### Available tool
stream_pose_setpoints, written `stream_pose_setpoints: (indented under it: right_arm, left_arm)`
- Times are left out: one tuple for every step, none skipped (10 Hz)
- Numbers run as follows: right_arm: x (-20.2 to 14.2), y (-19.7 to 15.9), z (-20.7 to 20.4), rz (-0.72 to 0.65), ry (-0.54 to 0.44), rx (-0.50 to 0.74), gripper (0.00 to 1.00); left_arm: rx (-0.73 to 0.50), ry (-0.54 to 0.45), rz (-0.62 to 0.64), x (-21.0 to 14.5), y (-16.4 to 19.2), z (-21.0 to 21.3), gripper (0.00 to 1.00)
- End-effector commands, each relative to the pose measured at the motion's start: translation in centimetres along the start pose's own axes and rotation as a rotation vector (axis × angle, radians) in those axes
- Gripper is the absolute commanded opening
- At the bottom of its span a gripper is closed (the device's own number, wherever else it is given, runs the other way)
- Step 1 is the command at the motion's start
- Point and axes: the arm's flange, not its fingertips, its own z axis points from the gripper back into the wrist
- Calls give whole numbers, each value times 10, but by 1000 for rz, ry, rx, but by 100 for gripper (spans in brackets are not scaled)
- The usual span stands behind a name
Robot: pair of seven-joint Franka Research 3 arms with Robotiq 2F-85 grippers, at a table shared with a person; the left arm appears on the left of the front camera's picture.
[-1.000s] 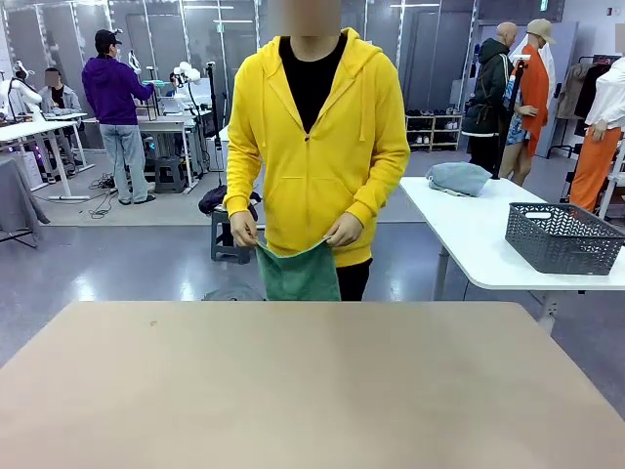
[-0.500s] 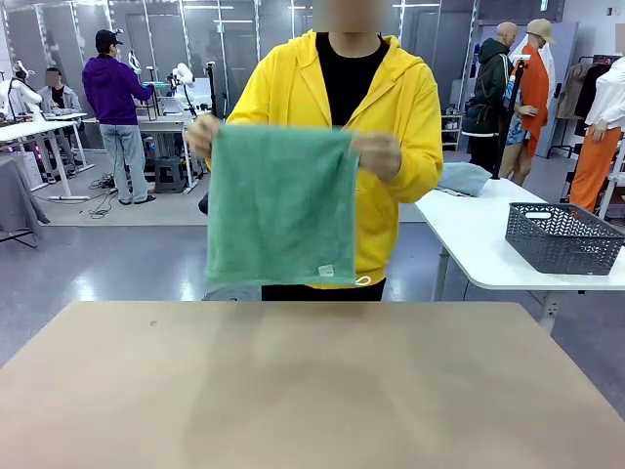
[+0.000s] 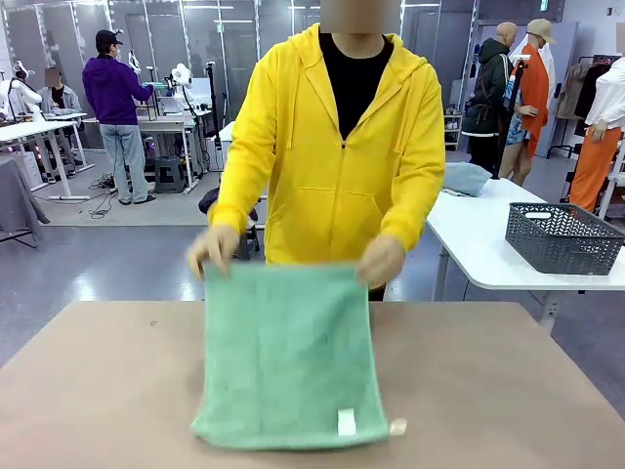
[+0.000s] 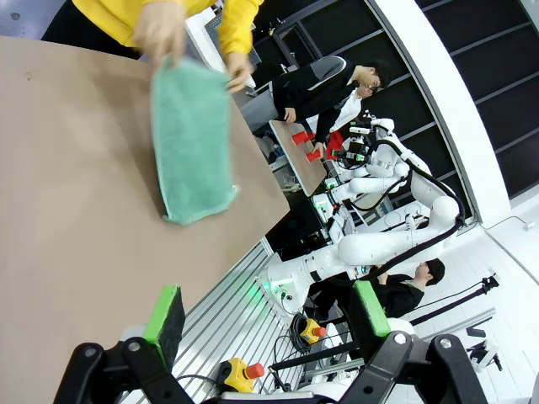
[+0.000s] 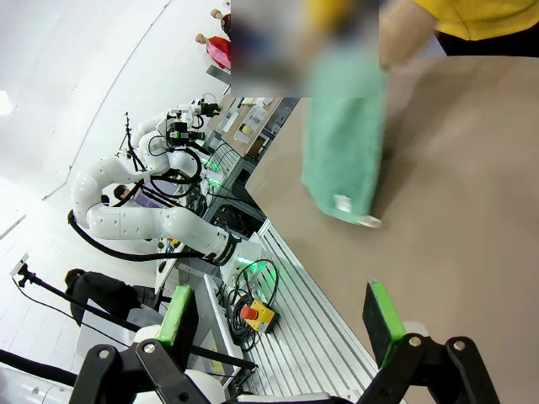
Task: Fold the towels and place them in the basket.
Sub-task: When a person lays out a Towel with hook on the table, fold it in half twice.
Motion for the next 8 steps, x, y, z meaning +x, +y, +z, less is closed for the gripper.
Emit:
stream_pose_setpoints:
  right_arm:
    - [0,-1,-1,19,-11,13,100]
    - [0,-1,-1,19,-11,13,100]
    - [0,-1,-1,19,-11,13,100]
    - [0,-1,-1,19,-11,13,100]
    - [0,-1,-1,19,-11,13,100]
    - [0,-1,-1,19,-11,13,100]
    - [0,-1,-1,19,-11,13,100]
    - [0,-1,-1,19,-11,13,100]
  left_arm:
    - [-18,-1,-24,0,2,1,100]
    - [-18,-1,-24,0,2,1,100]
    - [-18,-1,-24,0,2,1,100]
    - [-18,-1,-24,0,2,1,100]
    - [-18,-1,-24,0,2,1,100]
    - [-18,-1,-24,0,2,1,100]
    - [-18,-1,-24,0,2,1,100]
    - [-18,-1,-24,0,2,1,100]
